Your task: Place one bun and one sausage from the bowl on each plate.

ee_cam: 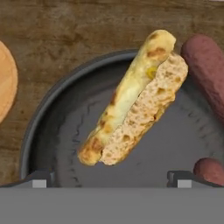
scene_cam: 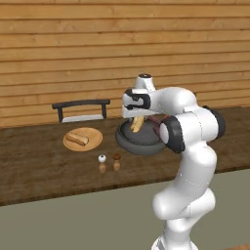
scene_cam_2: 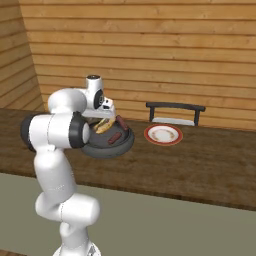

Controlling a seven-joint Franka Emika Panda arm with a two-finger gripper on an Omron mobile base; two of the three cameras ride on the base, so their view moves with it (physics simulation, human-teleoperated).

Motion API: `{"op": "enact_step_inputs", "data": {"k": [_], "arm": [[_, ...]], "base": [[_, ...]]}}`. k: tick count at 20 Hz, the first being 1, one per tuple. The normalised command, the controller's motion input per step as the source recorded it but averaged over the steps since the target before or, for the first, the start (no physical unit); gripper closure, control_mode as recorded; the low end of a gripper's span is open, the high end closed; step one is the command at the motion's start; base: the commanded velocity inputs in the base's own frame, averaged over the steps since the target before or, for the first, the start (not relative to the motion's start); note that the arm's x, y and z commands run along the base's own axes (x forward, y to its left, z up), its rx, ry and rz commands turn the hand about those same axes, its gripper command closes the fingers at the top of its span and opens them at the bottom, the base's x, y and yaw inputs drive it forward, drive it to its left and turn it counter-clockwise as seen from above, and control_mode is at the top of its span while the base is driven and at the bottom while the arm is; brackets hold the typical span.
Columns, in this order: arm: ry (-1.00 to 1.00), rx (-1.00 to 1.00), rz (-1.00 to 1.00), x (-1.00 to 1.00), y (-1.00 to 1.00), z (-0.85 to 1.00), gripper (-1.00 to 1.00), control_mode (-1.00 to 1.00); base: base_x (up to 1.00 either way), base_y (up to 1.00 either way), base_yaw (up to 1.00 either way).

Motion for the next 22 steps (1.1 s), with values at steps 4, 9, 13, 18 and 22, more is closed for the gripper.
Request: {"op": "enact_step_inputs", "data": {"k": [4,9,13,18,22], "arm": [[0.13,0.00,-0.09,0.54,-0.18,-0.20,-1.00,-1.00],[0.08,0.00,-0.05,0.14,-0.11,-0.22,-1.00,-1.00],[0.01,0.00,-0.01,0.00,0.00,-0.21,-1.00,-1.00],[0.00,0.01,-0.07,-0.02,0.00,-0.25,-1.00,-1.00],[0.00,0.00,-0.15,-0.07,0.01,-0.19,-1.00,-1.00]], "base": [[0.00,0.00,0.00],[0.00,0.00,0.00],[0.00,0.00,0.00],[0.00,0.00,0.00],[0.00,0.00,0.00]]}}
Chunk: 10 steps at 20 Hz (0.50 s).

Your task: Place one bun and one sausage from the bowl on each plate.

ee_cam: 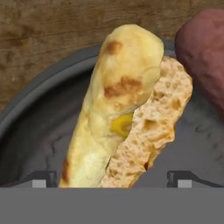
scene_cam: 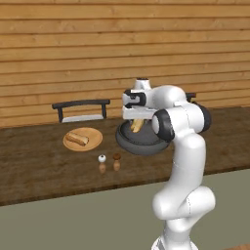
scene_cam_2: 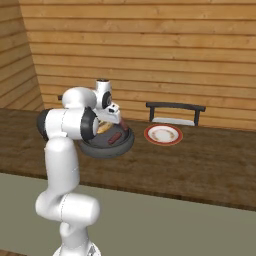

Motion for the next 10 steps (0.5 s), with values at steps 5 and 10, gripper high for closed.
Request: {"op": "enact_step_inputs", "data": {"k": [5,10], "arm": [[0.02,0.01,-0.17,-0.14,0.09,-0.62,-1.00,-1.00],[0.01,0.00,-0.20,-0.02,0.07,-0.05,1.00,-1.00]], "base": [[0.00,0.00,0.00],[0.00,0.00,0.00]]}}
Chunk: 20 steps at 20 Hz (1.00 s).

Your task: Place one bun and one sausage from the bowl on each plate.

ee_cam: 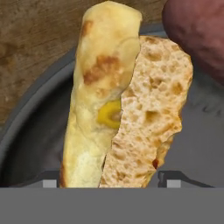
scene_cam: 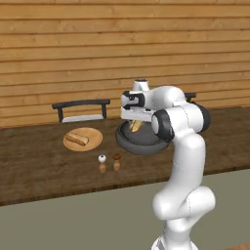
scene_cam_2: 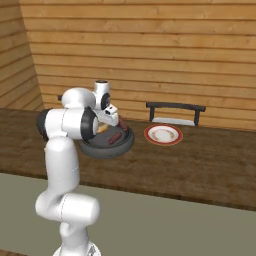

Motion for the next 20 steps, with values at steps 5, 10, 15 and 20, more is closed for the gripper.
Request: {"op": "enact_step_inputs", "data": {"k": [5,10,15,20], "arm": [[0.01,0.00,-0.05,-0.09,0.02,0.00,1.00,-1.00],[-0.07,0.00,0.04,-0.82,-0.09,0.75,1.00,-1.00],[-0.16,-0.01,0.17,-0.89,-0.27,1.00,1.00,-1.00],[-0.10,-0.07,0.16,-0.18,-0.86,0.74,1.00,-1.00]], "base": [[0.00,0.00,0.00],[0.00,0.00,0.00],[0.00,0.00,0.00],[0.00,0.00,0.00]]}}
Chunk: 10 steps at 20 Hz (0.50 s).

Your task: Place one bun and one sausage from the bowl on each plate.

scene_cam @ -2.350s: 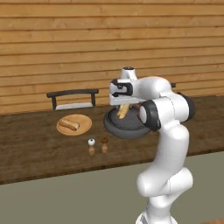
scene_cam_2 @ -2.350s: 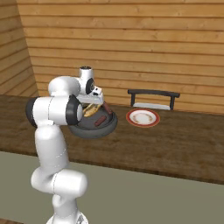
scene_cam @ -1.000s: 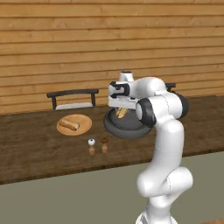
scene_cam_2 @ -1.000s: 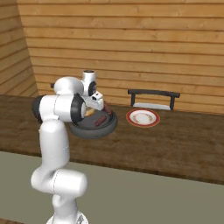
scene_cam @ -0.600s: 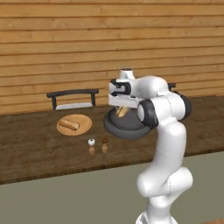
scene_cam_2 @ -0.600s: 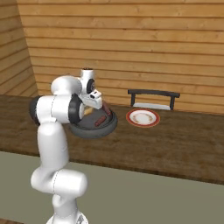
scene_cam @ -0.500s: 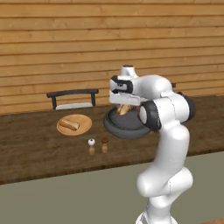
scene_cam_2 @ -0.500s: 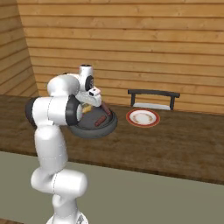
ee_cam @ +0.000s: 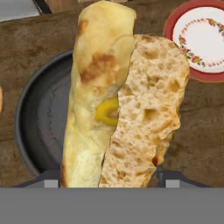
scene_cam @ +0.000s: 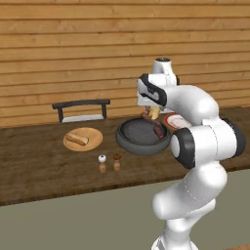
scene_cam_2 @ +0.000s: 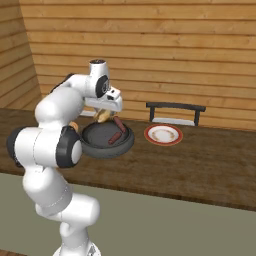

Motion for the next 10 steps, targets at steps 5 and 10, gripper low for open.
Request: {"op": "enact_step_inputs", "data": {"k": [5,10], "arm": [[-0.09,0.00,0.14,0.00,-1.00,0.24,1.00,-1.00],[0.00,0.00,0.13,0.22,-1.00,0.04,1.00,-1.00]], "base": [[0.00,0.00,0.00],[0.00,0.00,0.00]]}}
